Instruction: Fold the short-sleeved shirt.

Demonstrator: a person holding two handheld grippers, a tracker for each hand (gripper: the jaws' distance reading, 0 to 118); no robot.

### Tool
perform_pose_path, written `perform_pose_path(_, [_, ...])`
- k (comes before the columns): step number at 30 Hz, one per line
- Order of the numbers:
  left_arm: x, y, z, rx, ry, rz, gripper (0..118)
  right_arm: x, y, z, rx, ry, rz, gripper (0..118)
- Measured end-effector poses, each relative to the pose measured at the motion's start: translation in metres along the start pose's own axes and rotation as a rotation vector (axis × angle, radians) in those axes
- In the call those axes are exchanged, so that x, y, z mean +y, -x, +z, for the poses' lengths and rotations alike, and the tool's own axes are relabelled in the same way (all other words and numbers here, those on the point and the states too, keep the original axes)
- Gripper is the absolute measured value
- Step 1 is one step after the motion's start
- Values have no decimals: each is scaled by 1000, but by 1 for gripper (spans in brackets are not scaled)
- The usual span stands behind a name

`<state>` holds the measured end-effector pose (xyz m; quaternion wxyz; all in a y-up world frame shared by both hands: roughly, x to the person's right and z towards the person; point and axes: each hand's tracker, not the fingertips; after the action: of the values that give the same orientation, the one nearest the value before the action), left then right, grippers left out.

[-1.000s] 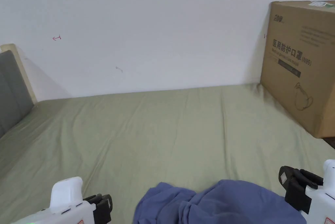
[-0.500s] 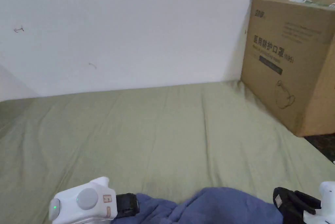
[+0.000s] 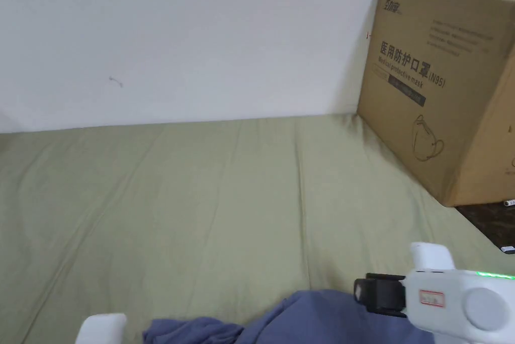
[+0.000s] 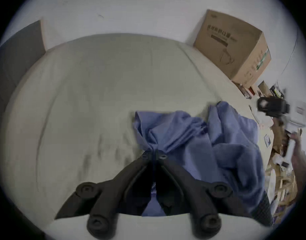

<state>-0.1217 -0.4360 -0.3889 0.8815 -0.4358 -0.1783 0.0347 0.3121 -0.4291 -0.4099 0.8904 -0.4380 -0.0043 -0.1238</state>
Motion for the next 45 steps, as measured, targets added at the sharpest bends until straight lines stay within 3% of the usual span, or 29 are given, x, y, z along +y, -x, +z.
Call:
perform_pose_path(4, [-1, 15, 35, -12, -20, 62, 2, 17, -1, -72, -102, 244, 80, 101])
perform_pose_path(6, [1, 20, 45, 4, -24, 57, 2, 15, 1, -92, -131, 343, 113, 91])
perform_pose_path(8, [2, 27, 56, 41, -35, 40, 2, 13, 7, -80, -123, 279, 166, 87])
perform_pose_path(9, [4, 31, 60, 53, -38, 40, 2, 15, 10, -73, -86, 247, 189, 67])
perform_pose_path(10, [5, 36, 67, 57, -44, 49, 2, 19, 13, -67, -20, 283, 190, 21])
perform_pose_path(11, [7, 41, 74, 60, -58, 67, 2, 19, 16, -53, -22, 287, 168, 0])
perform_pose_path(13, [13, 51, 90, 65, -97, 103, 2, 23, 18, -29, 26, 239, 162, 0])
perform_pose_path(16, [26, 64, 119, 92, -167, 122, 2, 41, 12, 30, 12, 81, 174, 0])
perform_pose_path(24, [78, 75, 215, 214, -361, 92, 2, 93, -28, 178, -42, -196, 77, 0])
perform_pose_path(27, [103, 77, 242, 180, -411, 103, 2, 109, -32, 214, -47, -267, 40, 0])
perform_pose_path(32, [150, 71, 265, 164, -474, 98, 2, 147, -27, 254, -20, -372, -6, 0])
perform_pose_path(45, [258, 60, 240, 133, -622, 131, 2, 258, 2, 299, -99, -681, -44, 0])
